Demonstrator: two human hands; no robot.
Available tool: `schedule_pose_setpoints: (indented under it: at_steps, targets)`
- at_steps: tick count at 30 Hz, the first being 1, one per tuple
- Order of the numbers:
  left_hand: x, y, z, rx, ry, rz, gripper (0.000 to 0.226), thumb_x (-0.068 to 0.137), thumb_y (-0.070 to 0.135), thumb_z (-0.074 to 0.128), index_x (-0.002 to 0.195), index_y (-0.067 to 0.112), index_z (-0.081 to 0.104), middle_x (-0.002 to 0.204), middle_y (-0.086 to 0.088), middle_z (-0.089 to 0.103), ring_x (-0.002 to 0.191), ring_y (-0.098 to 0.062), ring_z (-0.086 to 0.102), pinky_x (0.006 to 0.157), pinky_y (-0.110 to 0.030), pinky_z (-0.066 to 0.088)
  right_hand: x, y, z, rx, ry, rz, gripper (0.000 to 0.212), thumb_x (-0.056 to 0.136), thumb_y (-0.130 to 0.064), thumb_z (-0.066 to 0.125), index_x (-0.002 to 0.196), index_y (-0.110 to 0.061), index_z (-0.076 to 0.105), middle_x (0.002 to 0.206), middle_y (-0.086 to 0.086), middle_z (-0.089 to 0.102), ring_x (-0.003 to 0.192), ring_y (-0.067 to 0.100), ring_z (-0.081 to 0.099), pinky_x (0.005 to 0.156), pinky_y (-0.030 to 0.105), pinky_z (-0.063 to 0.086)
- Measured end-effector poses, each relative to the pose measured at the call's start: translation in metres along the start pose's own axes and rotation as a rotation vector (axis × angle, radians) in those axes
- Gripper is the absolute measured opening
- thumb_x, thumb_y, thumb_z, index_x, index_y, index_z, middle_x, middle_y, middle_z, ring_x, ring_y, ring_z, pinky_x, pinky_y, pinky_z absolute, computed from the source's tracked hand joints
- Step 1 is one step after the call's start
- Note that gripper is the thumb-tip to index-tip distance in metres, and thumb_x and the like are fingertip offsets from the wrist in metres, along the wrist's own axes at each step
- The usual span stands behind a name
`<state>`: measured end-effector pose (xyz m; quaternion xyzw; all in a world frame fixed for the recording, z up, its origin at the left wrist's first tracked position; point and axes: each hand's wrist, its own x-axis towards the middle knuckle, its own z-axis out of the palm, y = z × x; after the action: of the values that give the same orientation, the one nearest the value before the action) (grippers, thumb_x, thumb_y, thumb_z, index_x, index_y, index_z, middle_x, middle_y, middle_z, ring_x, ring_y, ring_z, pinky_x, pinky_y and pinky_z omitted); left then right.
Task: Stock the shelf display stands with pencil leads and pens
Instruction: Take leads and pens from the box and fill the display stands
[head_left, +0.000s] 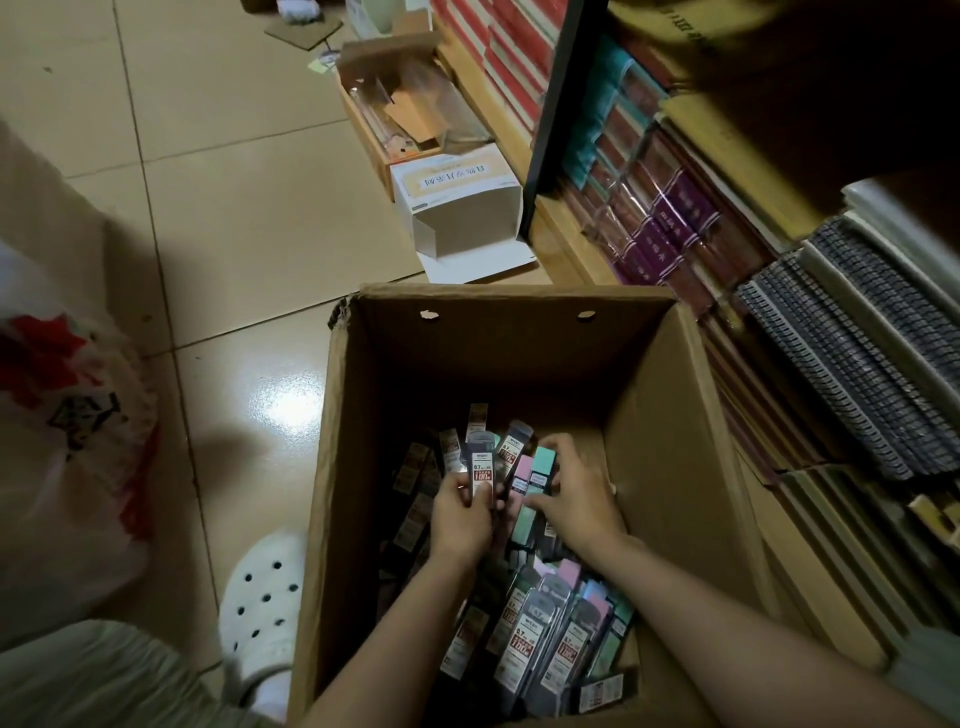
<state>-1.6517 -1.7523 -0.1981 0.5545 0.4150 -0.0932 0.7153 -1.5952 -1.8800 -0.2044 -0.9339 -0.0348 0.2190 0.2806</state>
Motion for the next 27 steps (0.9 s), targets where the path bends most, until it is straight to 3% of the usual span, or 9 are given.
schedule_pose_setpoints:
  at_steps: [2, 4, 7, 10, 13, 16, 19, 22, 27]
  targets:
    - [-0.004, 0.006, 0.002, 0.064, -0.013, 0.044, 0.007, 0.098, 0.004, 0.05, 0.097, 0.007, 0.055, 0.076, -0.002, 0.07, 0.058, 0.0, 0.067, 0.047, -0.013, 0.049, -0.009, -0.004, -0.005, 0.101, 0.001, -0.015, 0.044, 0.085, -0.014, 0.072, 0.115, -0.031, 0.045, 0.081, -0.006, 0.059, 0.068, 0.007, 0.06, 0.057, 0.025, 0.054]
    - [-0.008, 0.017, 0.003, 0.173, -0.04, 0.095, 0.011, 0.096, 0.004, 0.054, 0.101, 0.014, 0.053, 0.094, -0.006, 0.069, 0.072, -0.005, 0.067, 0.057, -0.018, 0.051, -0.018, -0.011, -0.017, 0.172, 0.039, -0.024, 0.037, 0.09, -0.013, 0.066, 0.114, -0.033, 0.045, 0.089, 0.0, 0.062, 0.072, 0.01, 0.063, 0.06, 0.031, 0.057]
    - [-0.019, 0.05, 0.006, 0.228, -0.176, 0.214, 0.033, 0.091, 0.001, 0.06, 0.113, 0.021, 0.048, 0.11, -0.009, 0.065, 0.09, -0.01, 0.065, 0.069, -0.023, 0.056, -0.028, -0.028, -0.055, 0.216, 0.162, -0.049, 0.043, 0.091, -0.013, 0.065, 0.122, -0.034, 0.045, 0.098, 0.003, 0.059, 0.074, 0.009, 0.06, 0.053, 0.017, 0.047]
    - [-0.041, 0.099, 0.014, 0.205, -0.409, 0.338, 0.064, 0.086, -0.004, 0.064, 0.134, 0.031, 0.038, 0.116, -0.012, 0.063, 0.099, -0.02, 0.068, 0.076, -0.034, 0.059, -0.045, -0.055, -0.114, 0.242, 0.295, -0.152, 0.043, 0.09, -0.011, 0.065, 0.122, -0.032, 0.045, 0.102, 0.001, 0.06, 0.082, 0.011, 0.064, 0.061, 0.021, 0.055]
    - [-0.069, 0.15, 0.027, 0.204, -0.593, 0.456, 0.081, 0.085, -0.006, 0.065, 0.14, 0.043, 0.032, 0.113, -0.015, 0.066, 0.098, -0.025, 0.07, 0.076, -0.041, 0.059, -0.067, -0.082, -0.179, 0.22, 0.42, -0.25, 0.039, 0.088, -0.014, 0.069, 0.117, -0.029, 0.048, 0.106, -0.005, 0.058, 0.091, 0.01, 0.063, 0.071, 0.024, 0.058]
    - [-0.103, 0.2, 0.041, 0.264, -0.723, 0.585, 0.08, 0.085, -0.005, 0.064, 0.141, 0.044, 0.033, 0.117, -0.013, 0.066, 0.102, -0.023, 0.069, 0.08, -0.041, 0.059, -0.096, -0.102, -0.239, 0.263, 0.503, -0.297, 0.036, 0.086, -0.016, 0.072, 0.111, -0.028, 0.05, 0.096, -0.011, 0.063, 0.076, -0.003, 0.065, 0.057, 0.013, 0.053]
    - [-0.136, 0.246, 0.055, 0.384, -0.782, 0.714, 0.075, 0.085, -0.004, 0.065, 0.135, 0.044, 0.037, 0.112, -0.006, 0.065, 0.097, -0.013, 0.07, 0.075, -0.035, 0.06, -0.131, -0.115, -0.289, 0.271, 0.591, -0.336, 0.035, 0.084, -0.017, 0.074, 0.107, -0.03, 0.051, 0.089, -0.015, 0.059, 0.072, -0.011, 0.063, 0.05, 0.008, 0.047]
    - [-0.163, 0.278, 0.07, 0.43, -0.851, 0.754, 0.073, 0.087, -0.004, 0.063, 0.135, 0.044, 0.037, 0.113, -0.009, 0.064, 0.095, -0.019, 0.071, 0.068, -0.035, 0.059, -0.16, -0.126, -0.332, 0.193, 0.69, -0.368, 0.034, 0.084, -0.022, 0.075, 0.105, -0.032, 0.05, 0.091, -0.013, 0.063, 0.074, -0.003, 0.063, 0.057, 0.01, 0.046]
    - [-0.183, 0.296, 0.097, 0.322, -0.947, 0.75, 0.077, 0.085, -0.003, 0.063, 0.133, 0.053, 0.039, 0.115, -0.012, 0.067, 0.1, -0.027, 0.069, 0.071, -0.04, 0.059, -0.192, -0.14, -0.391, 0.064, 0.781, -0.407, 0.035, 0.082, -0.02, 0.077, 0.103, -0.026, 0.049, 0.086, -0.018, 0.061, 0.072, -0.004, 0.063, 0.06, 0.013, 0.05]
